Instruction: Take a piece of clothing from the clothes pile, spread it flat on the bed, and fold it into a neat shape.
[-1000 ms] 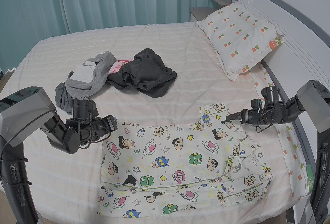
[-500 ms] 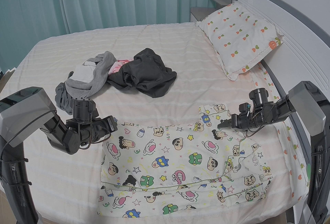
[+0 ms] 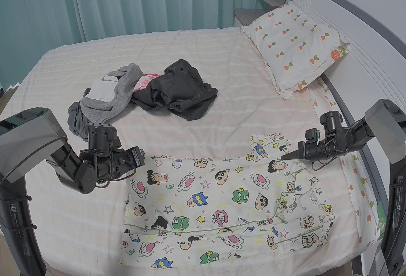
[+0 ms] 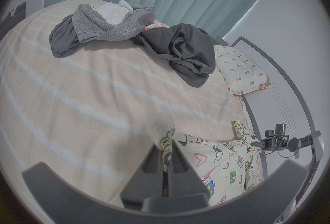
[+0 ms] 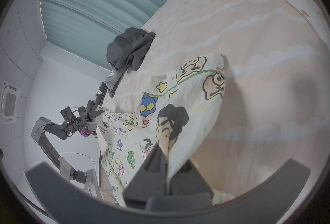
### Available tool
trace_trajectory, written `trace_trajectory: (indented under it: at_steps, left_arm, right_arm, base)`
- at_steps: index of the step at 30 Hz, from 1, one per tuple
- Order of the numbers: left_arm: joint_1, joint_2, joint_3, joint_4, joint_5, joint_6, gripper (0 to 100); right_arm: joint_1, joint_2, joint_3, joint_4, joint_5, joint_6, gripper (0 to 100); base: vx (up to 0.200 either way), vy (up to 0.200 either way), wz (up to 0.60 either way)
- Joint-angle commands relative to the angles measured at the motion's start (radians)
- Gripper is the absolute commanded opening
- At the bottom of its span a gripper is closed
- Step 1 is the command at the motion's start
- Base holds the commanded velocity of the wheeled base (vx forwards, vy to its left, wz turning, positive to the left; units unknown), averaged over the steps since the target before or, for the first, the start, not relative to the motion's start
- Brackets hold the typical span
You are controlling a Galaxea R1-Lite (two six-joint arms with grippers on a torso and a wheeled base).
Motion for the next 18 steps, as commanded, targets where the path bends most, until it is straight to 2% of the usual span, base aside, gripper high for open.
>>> trace_trajectory:
  at_steps: [1, 10, 13, 18]
  left_arm:
    - [-0.007, -0.047, 0.029, 0.001, 0.0, 0.001, 0]
    - [-0.011, -0.081, 0.074, -0.001, 0.0, 0.009, 0]
    - [-0.014, -0.101, 0.106, -0.004, -0.001, 0.009, 0]
    - [-0.011, -0.105, 0.127, -0.004, -0.001, 0.007, 0]
  right_arm:
    - [-0.039, -0.044, 0.051, -0.012, 0.025, -0.017, 0]
    - [-0.051, -0.096, 0.191, -0.15, 0.063, -0.023, 0]
    - [-0.05, -0.133, 0.294, -0.239, 0.062, -0.053, 0]
    - [-0.046, -0.153, 0.369, -0.294, 0.042, -0.118, 0]
  base:
    - [0.0, 0.0, 0.0]
    - [0.0, 0.0, 0.0]
    - [0.0, 0.0, 0.0]
    - [0.0, 0.0, 0.0]
